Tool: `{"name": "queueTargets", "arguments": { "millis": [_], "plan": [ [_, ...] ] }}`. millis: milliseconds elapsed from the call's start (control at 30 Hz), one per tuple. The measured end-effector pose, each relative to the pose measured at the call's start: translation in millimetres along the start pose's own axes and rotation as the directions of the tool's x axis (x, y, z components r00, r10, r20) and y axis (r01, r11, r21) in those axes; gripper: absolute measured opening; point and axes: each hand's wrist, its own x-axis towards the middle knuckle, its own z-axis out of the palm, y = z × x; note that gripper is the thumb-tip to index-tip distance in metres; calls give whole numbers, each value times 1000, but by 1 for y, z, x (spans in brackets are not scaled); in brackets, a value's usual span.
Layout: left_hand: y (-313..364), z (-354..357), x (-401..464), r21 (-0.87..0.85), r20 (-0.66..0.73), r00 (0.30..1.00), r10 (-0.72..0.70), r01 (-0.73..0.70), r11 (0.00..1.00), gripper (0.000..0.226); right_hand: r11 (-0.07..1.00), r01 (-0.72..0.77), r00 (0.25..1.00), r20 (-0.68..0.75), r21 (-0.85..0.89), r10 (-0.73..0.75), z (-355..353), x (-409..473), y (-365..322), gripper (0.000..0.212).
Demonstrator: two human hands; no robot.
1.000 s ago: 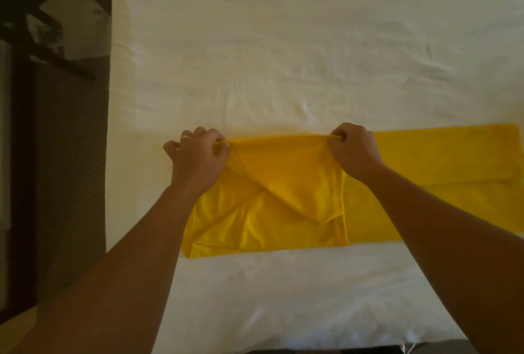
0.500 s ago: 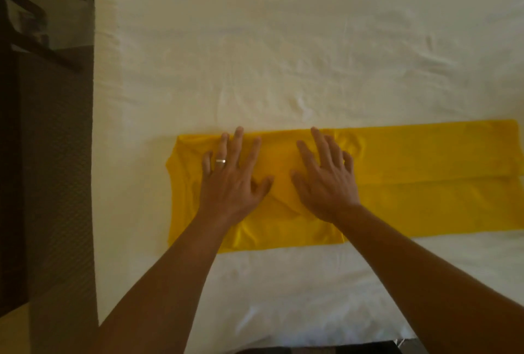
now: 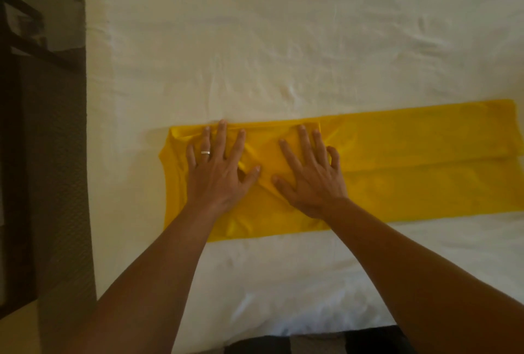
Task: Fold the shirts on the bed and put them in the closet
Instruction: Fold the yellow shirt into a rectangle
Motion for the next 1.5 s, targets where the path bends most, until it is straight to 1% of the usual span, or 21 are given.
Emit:
{"name": "queueTargets", "arguments": {
  "millis": [67,167,233,267,367,433,467,567,733,867,967,1033,1133,1233,1300,1367,1433,1467,1500],
  "plan": [
    [9,-7,-1,10,-17,999,-27,27,1000,86,997,-5,1000,11,78,4,-9,0,5,85],
    [29,-16,-5,12,-56,998,-33,34,999,83,973,-25,999,-17,229,29,-25,-3,19,83],
    [55,-17,-11,25,-78,997,-11,13,1000,82,954,-41,997,-47,296,58,-35,-9,42,78],
    [73,-16,-15,41,-92,995,23,-20,999,79,950,-55,995,-68,308,80,-40,-14,60,73],
    [134,-11,-23,77,-101,989,107,-99,992,58,967,-80,989,-99,242,106,-50,-25,121,57],
    [178,-8,-24,38,-73,989,131,-129,991,44,984,-77,991,-95,162,93,-57,-32,166,54],
    [198,-6,-25,22,-52,988,148,-147,989,41,989,-74,992,-94,129,87,-60,-34,185,53],
    [264,6,-25,-28,-5,976,218,-218,975,42,991,-108,990,-85,74,114,-75,-41,247,50],
    [360,19,-22,-91,-3,947,321,-320,943,41,987,-154,982,-106,40,158,-93,-38,327,44],
    [418,21,-18,-112,33,923,383,-377,919,45,991,-127,984,-118,41,131,-103,-30,362,39],
    [452,23,-15,-102,40,902,429,-424,900,45,994,-97,988,-114,44,101,-109,-23,376,44],
    [470,25,-13,-92,28,898,440,-436,895,44,993,-96,991,-92,66,101,-113,-18,383,48],
    [489,30,-10,-84,-17,896,443,-443,892,43,990,-90,996,-20,109,93,-116,-10,389,53],
    [498,35,-8,-87,-58,895,443,-447,891,39,976,-112,994,36,186,107,-119,-3,392,56],
    [498,37,-8,-139,-94,892,442,-451,882,37,955,-154,988,56,255,145,-119,0,393,46],
    [495,37,-9,-235,-158,889,430,-456,858,32,922,-213,977,69,324,201,-121,1,391,33],
    [488,35,-12,-355,-221,906,361,-420,835,17,862,-273,961,86,428,261,-125,0,387,20],
    [483,31,-16,-424,-243,924,295,-375,824,14,818,-298,953,101,492,286,-128,-2,383,15],
    [478,27,-21,-485,-260,938,232,-334,808,17,770,-316,945,115,555,305,-131,-3,377,13]
  ]
}}
